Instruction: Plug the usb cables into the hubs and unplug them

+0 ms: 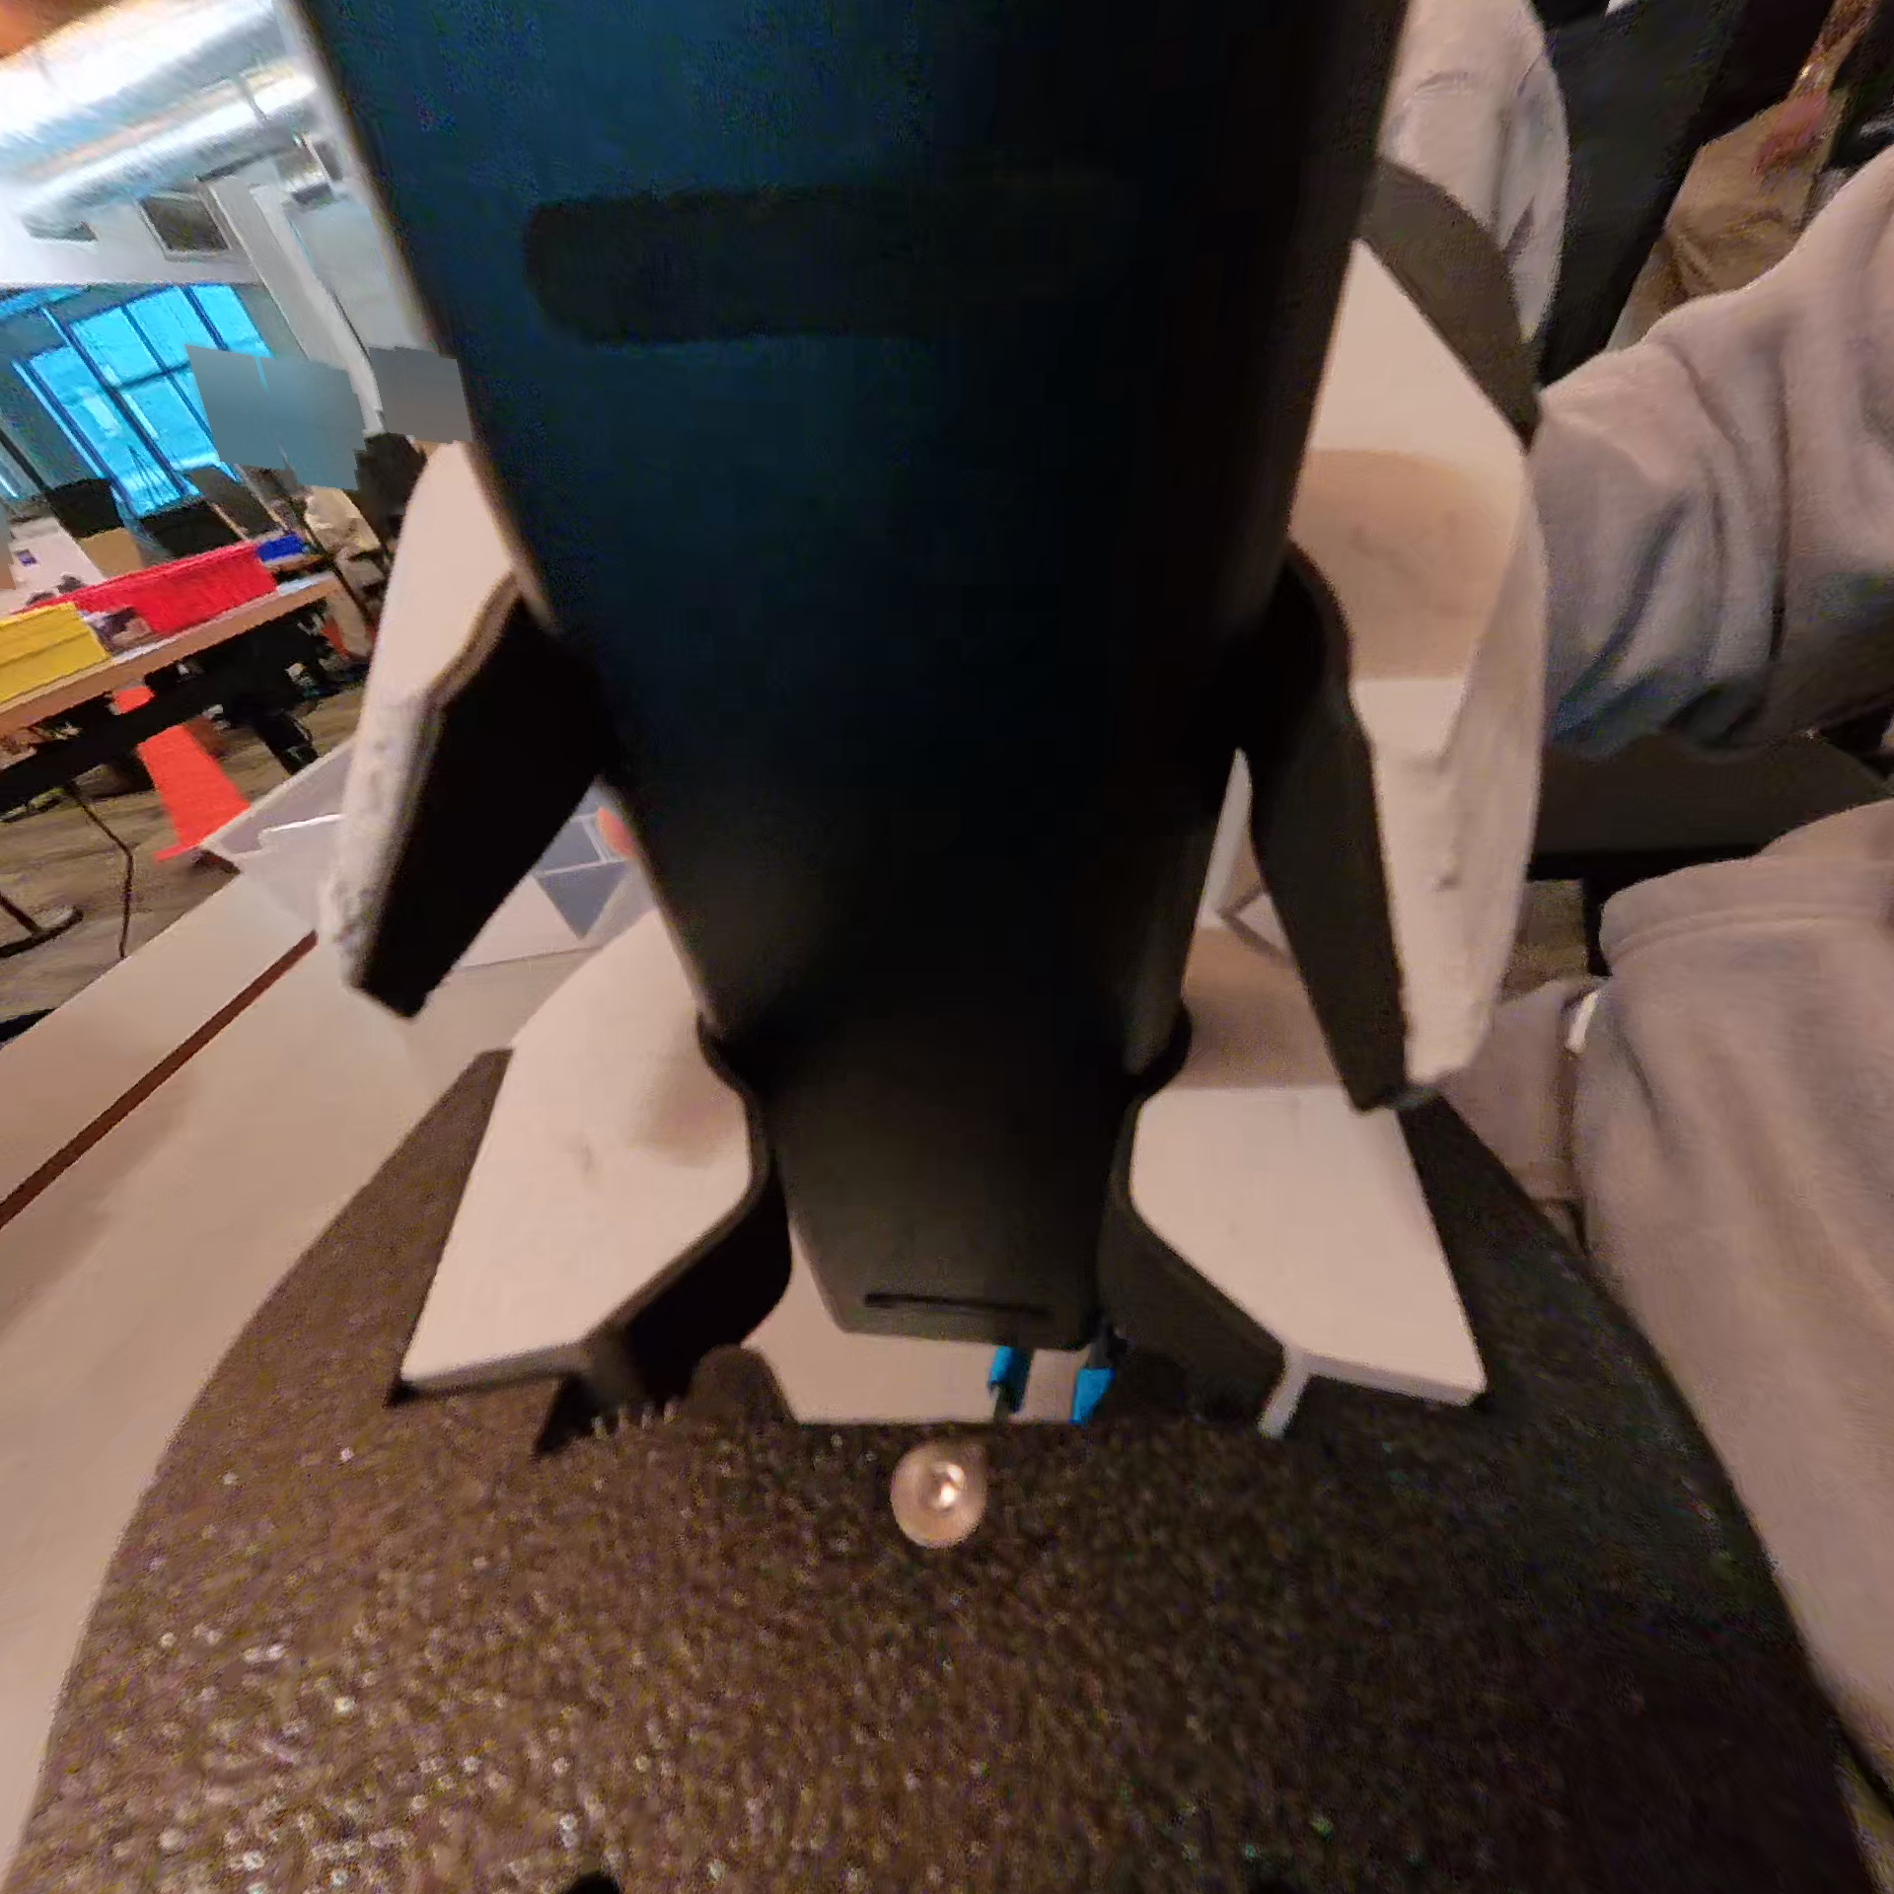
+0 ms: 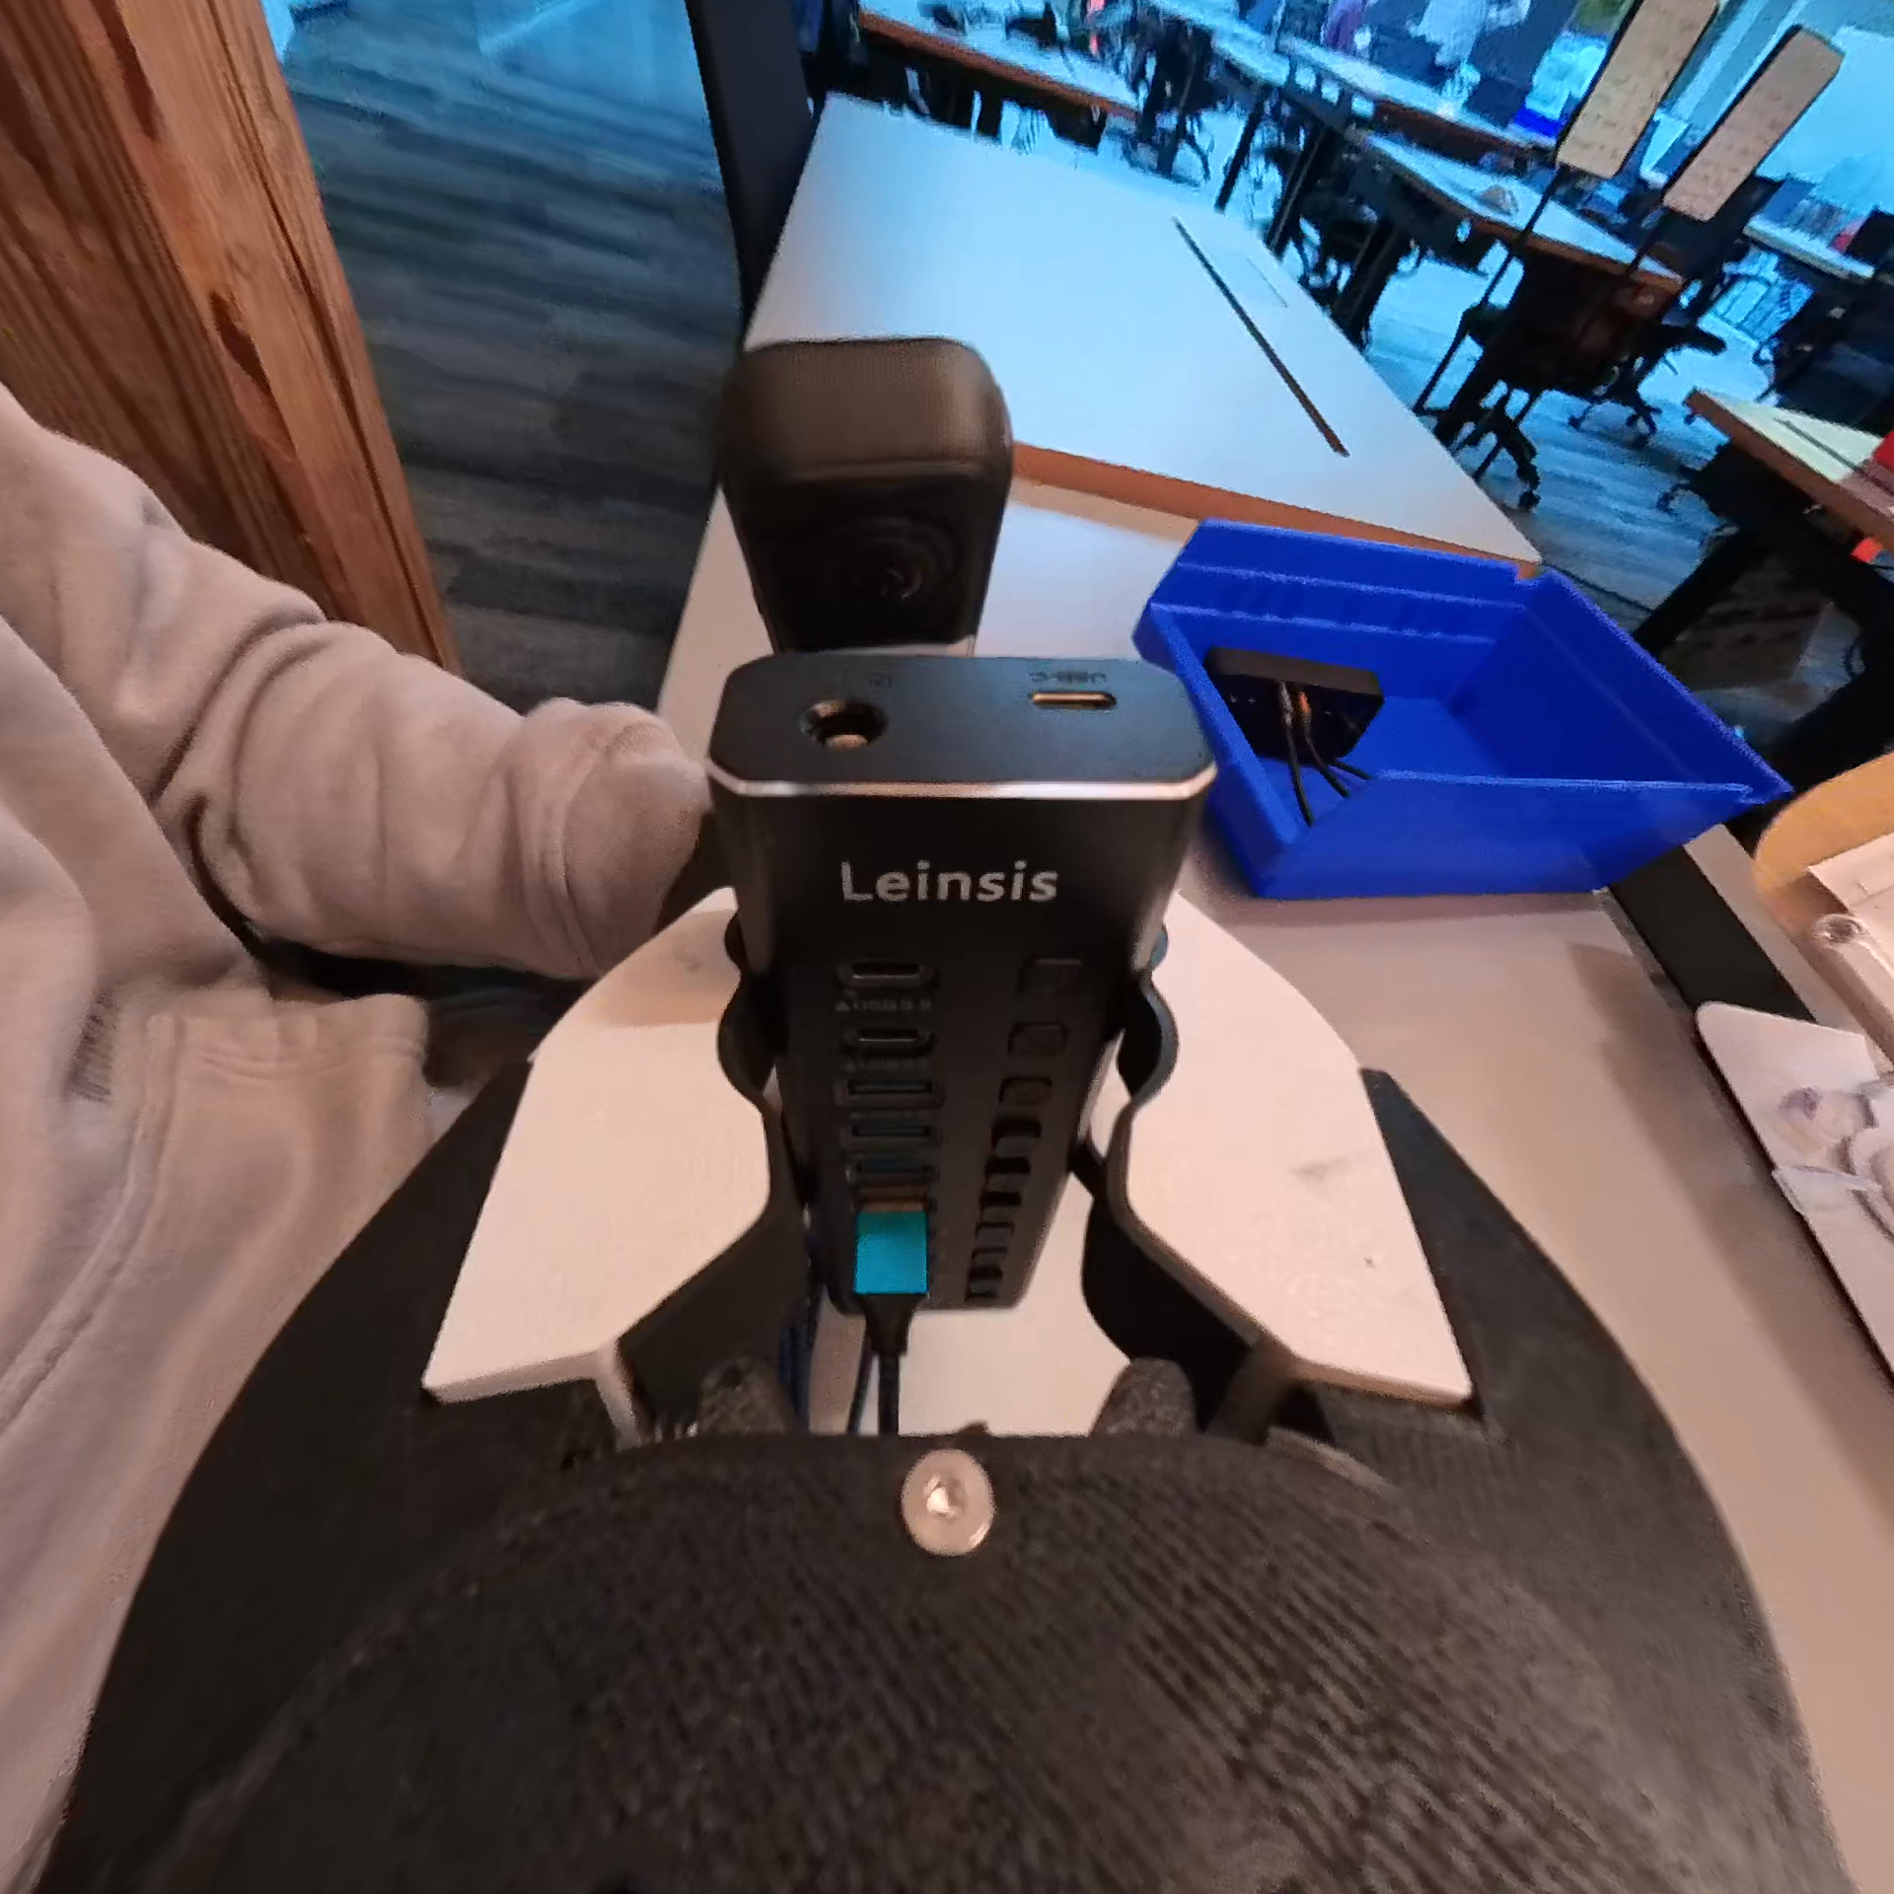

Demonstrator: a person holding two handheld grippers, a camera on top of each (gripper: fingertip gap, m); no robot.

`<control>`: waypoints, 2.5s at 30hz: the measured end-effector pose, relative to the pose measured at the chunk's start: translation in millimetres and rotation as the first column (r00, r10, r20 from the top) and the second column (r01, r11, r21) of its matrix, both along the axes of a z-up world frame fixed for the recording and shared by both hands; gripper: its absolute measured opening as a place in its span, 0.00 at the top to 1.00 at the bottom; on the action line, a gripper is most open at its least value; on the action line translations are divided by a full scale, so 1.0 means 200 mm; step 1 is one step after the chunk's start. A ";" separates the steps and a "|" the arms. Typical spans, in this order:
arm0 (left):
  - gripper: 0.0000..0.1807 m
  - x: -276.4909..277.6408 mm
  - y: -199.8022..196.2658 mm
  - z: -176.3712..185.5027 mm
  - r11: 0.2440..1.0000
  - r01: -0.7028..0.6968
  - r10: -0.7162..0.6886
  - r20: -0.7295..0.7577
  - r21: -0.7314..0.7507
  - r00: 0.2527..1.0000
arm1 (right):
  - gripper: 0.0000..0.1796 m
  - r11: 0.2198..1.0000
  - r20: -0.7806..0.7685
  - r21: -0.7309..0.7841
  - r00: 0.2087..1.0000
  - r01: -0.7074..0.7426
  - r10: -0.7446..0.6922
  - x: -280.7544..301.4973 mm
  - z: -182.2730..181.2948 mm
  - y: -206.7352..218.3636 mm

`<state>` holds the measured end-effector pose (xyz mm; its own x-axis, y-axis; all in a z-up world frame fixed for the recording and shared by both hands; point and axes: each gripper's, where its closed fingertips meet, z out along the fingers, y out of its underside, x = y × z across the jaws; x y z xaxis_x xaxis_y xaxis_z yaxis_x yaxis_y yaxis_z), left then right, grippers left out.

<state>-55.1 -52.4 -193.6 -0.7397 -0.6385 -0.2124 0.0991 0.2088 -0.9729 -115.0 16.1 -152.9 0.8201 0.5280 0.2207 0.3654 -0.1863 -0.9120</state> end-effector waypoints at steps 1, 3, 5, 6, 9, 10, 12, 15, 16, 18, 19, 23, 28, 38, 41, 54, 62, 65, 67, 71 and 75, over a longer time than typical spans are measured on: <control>0.59 0.00 0.01 -0.01 1.000 -0.002 0.002 -0.011 0.018 1.000 | 0.62 1.000 0.016 -0.012 1.000 0.012 -0.012 0.01 -0.01 0.00; 0.59 0.01 0.02 -0.03 0.999 -0.002 0.003 -0.012 0.033 1.000 | 0.62 1.000 0.026 -0.020 0.999 0.021 -0.021 0.01 -0.02 0.00; 0.59 0.00 0.01 -0.02 1.000 0.006 -0.006 0.006 0.004 1.000 | 0.62 1.000 0.023 -0.018 1.000 0.011 -0.011 0.01 -0.02 0.00; 0.59 0.00 0.01 -0.01 1.000 0.018 -0.018 0.023 -0.020 1.000 | 0.62 1.000 0.032 -0.018 0.999 0.007 -0.007 0.01 -0.01 -0.01; 0.59 -0.01 0.05 0.03 0.996 0.029 -0.026 0.032 -0.083 0.999 | 0.64 0.997 0.041 -0.024 0.997 0.073 -0.072 0.13 -0.02 -0.07; 0.60 -0.02 0.08 0.04 0.995 0.017 -0.013 0.045 -0.095 0.999 | 0.70 0.997 -0.004 -0.038 0.998 0.067 -0.067 0.15 -0.03 -0.10; 0.60 -0.03 0.12 0.08 0.991 0.020 -0.012 0.062 -0.129 0.998 | 0.79 0.997 -0.117 -0.041 0.990 0.068 -0.072 0.16 -0.05 -0.13; 0.60 -0.03 0.13 0.08 0.989 0.027 -0.017 0.069 -0.142 0.997 | 0.84 0.996 -0.121 -0.055 0.990 0.066 -0.072 0.15 -0.11 -0.14; 0.60 -0.03 0.13 0.07 0.991 0.020 -0.011 0.070 -0.133 0.998 | 0.84 0.996 -0.109 -0.040 0.990 0.081 -0.085 0.15 -0.11 -0.13; 0.60 -0.03 0.11 0.07 0.990 0.033 -0.025 0.065 -0.134 0.998 | 0.88 0.996 -0.091 -0.040 0.992 0.078 -0.082 0.14 -0.13 -0.13; 0.60 -0.03 0.11 0.07 0.991 0.034 -0.026 0.067 -0.132 0.997 | 0.89 0.997 -0.097 -0.038 0.993 0.067 -0.070 0.13 -0.13 -0.13; 0.60 -0.04 0.10 0.07 0.990 0.048 -0.039 0.069 -0.136 0.997 | 0.90 0.998 -0.107 -0.017 0.993 0.054 -0.055 0.12 -0.12 -0.14; 0.60 -0.04 0.08 0.06 0.990 0.060 -0.052 0.071 -0.127 0.996 | 0.93 1.000 -0.061 -0.011 0.998 0.025 -0.025 0.11 -0.14 -0.16; 0.60 -0.03 0.06 0.06 0.988 0.058 -0.042 0.105 -0.145 0.994 | 0.93 0.989 -0.015 -0.108 0.995 0.100 -0.102 0.14 -0.15 -0.20; 0.60 -0.02 0.15 0.06 0.988 0.013 0.003 0.104 -0.156 0.995 | 0.98 0.969 0.011 -0.099 0.974 0.225 -0.225 0.31 -0.10 -0.29; 0.60 -0.10 0.18 0.17 0.982 0.057 -0.028 0.162 -0.178 0.986 | 0.92 0.995 -0.132 0.044 0.988 0.092 -0.086 0.15 0.00 -0.16; 0.60 -0.12 0.15 0.20 0.971 0.099 -0.062 0.171 -0.219 0.983 | 0.97 0.995 -0.142 0.079 0.989 0.059 -0.047 0.08 -0.04 -0.13; 0.60 -0.12 0.15 0.20 0.971 0.104 -0.068 0.168 -0.217 0.983 | 0.95 0.993 -0.160 0.102 0.986 0.058 -0.041 0.06 -0.03 -0.12; 0.60 -0.11 0.14 0.20 0.970 0.103 -0.066 0.168 -0.219 0.984 | 0.95 0.991 -0.173 0.115 0.984 0.067 -0.046 0.07 -0.03 -0.12; 0.60 -0.11 0.14 0.20 0.968 0.108 -0.071 0.166 -0.226 0.984 | 0.96 0.991 -0.199 0.112 0.979 0.067 -0.044 0.06 -0.03 -0.12; 0.60 -0.11 0.14 0.19 0.968 0.112 -0.077 0.162 -0.224 0.984 | 0.96 0.993 -0.215 0.096 0.976 0.066 -0.044 0.06 -0.03 -0.13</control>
